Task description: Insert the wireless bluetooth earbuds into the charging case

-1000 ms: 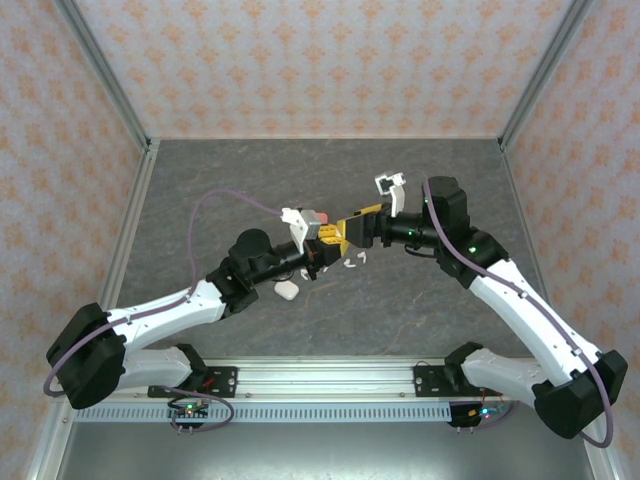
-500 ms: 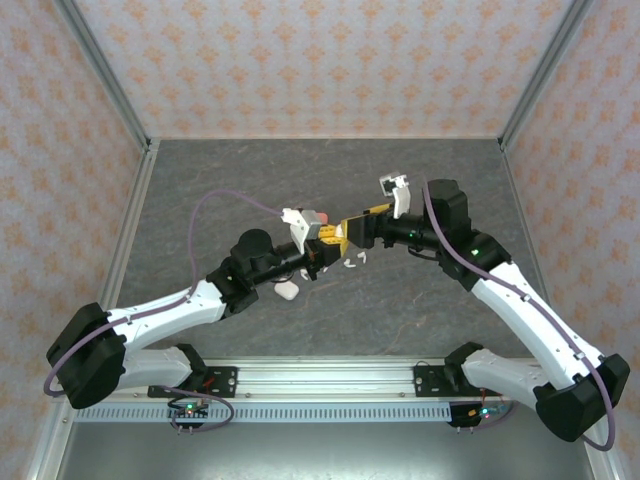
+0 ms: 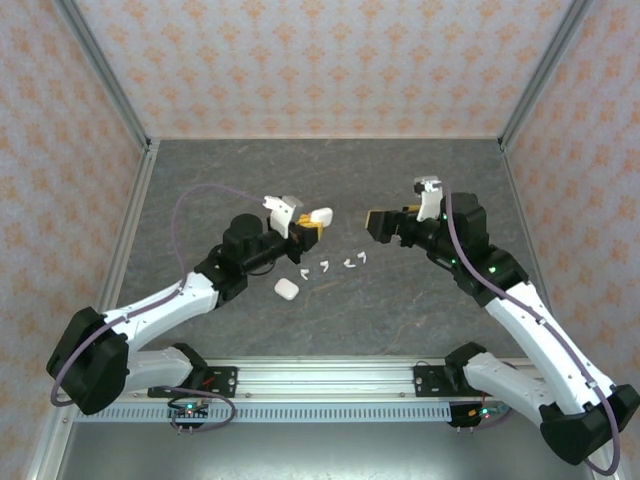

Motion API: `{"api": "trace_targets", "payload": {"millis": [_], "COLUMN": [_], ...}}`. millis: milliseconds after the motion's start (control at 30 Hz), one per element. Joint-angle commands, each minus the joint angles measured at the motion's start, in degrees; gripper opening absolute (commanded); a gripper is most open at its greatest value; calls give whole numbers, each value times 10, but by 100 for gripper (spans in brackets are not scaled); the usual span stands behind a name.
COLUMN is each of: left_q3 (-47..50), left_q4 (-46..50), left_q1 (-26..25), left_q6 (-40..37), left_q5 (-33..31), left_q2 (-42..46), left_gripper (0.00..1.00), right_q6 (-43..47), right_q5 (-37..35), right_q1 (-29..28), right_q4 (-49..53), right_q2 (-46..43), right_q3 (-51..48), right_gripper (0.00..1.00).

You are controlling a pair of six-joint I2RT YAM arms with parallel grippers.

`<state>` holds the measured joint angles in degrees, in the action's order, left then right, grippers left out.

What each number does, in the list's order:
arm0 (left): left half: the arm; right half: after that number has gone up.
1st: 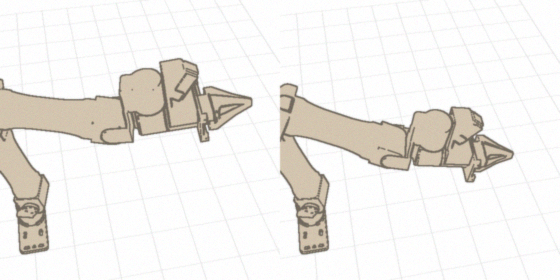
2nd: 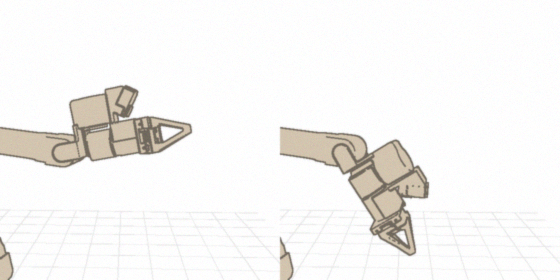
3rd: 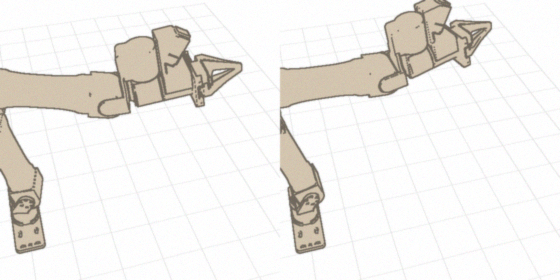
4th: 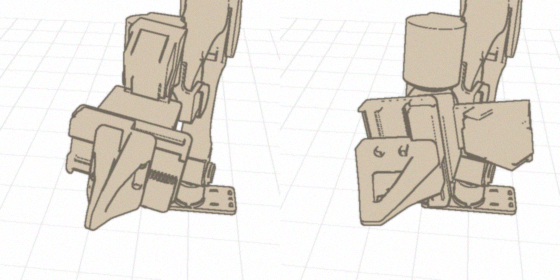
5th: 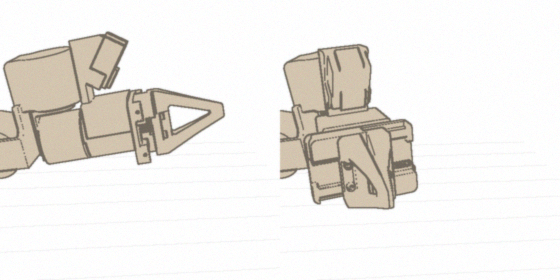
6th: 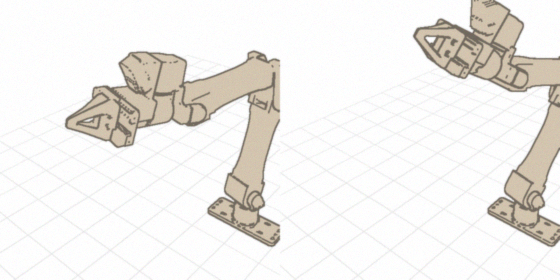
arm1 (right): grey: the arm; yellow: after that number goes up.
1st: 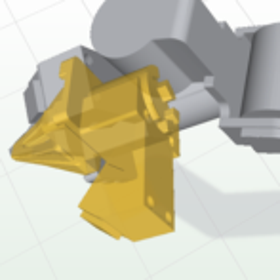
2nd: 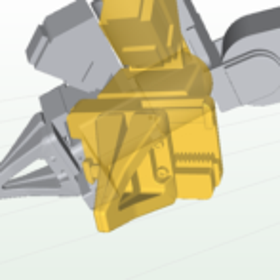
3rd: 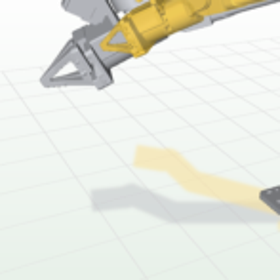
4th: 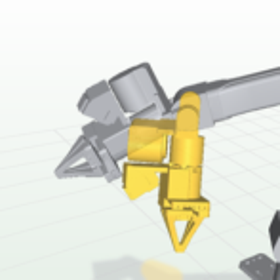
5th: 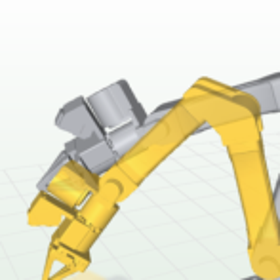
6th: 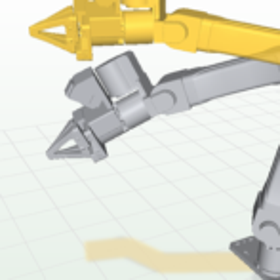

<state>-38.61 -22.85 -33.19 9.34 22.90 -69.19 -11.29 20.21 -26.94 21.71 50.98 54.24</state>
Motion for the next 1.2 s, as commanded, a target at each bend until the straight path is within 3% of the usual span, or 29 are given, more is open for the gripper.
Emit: {"api": "trace_targets", "payload": {"millis": [0,233,333,533,733,1100,1167], "left_q3": [-37,-132,-198,-302,-371,-396,-395], "left_q4": [72,186,250,304,345,383,383], "left_q1": [41,146,168,176,178,192,193], "left_q6": [-21,-22,-16,-1,7,23,23], "left_q5": [6,47,47,83,80,79,80], "left_q2": [-19,-142,-217,-343,-419,-465,-467], "left_gripper": [0,0,0,0,0,0,5], "right_q6": [-41,-56,-47,-41,-40,-33,-34], "right_q5": [-58,-78,-92,-97,-99,-98,-96], "right_q1": [6,6,6,5,6,5,6], "right_q4": [-6,1,12,14,13,8,7], "right_q2": [-19,-23,-23,-22,-21,-15,-12], "right_q3": [-34,-75,-76,-80,-88,-92,-92], "right_gripper": [99,99,99,99,99,99,99]}}
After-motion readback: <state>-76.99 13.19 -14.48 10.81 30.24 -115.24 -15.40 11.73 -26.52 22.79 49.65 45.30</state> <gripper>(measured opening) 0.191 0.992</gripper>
